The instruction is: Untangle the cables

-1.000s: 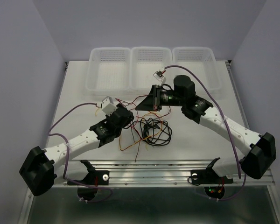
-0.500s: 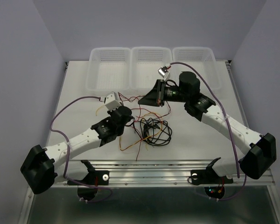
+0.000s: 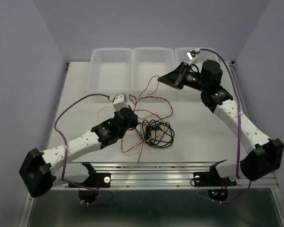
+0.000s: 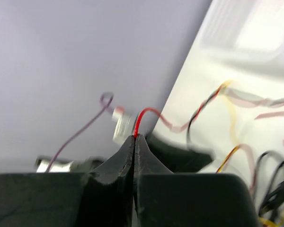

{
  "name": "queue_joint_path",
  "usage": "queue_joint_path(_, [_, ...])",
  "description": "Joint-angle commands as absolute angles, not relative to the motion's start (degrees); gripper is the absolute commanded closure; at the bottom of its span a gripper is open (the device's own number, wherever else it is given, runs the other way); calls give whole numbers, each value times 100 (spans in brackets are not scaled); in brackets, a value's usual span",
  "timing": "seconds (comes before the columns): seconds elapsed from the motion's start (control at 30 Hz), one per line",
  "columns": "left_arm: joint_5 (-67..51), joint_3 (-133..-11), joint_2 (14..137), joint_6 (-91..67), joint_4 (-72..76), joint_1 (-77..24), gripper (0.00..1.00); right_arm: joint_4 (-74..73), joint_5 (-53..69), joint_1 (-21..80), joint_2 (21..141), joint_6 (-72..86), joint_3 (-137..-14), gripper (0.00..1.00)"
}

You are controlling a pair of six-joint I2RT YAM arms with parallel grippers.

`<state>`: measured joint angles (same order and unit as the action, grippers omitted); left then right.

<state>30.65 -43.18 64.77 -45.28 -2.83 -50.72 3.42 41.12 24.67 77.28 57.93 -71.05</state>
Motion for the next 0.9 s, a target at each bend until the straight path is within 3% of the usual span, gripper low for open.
queue_joint_path(0.0, [979, -4105, 5934, -4342, -720, -5185, 100, -266, 1993, 2004, 7655, 3964, -8003, 99])
queue_joint_path(0.13, [-190, -3929, 4891, -4587, -1308, -5264, 100, -492, -669, 2004, 7384, 2753, -7946, 99])
queue_joint_path(0.3, [-71, -4481, 3588, -4790, -1600, -5265, 100, -212, -1599, 2004, 7085, 1794, -7103, 99])
queue_joint_path(0.4, [587, -5366, 3252, -4843, -1722, -5256, 100, -70, -1775, 2004, 6987, 1871, -6383, 99])
queue_joint_path(0.63, [2871, -7623, 4294, -4676, -2531, -5247, 100, -70, -2048, 2004, 7119, 2022, -5380, 99])
queue_joint_path(0.87, [3164, -10403, 6027, -3684, -2540, -5238, 100, 150, -1249, 2004, 7084, 2065, -4957, 99])
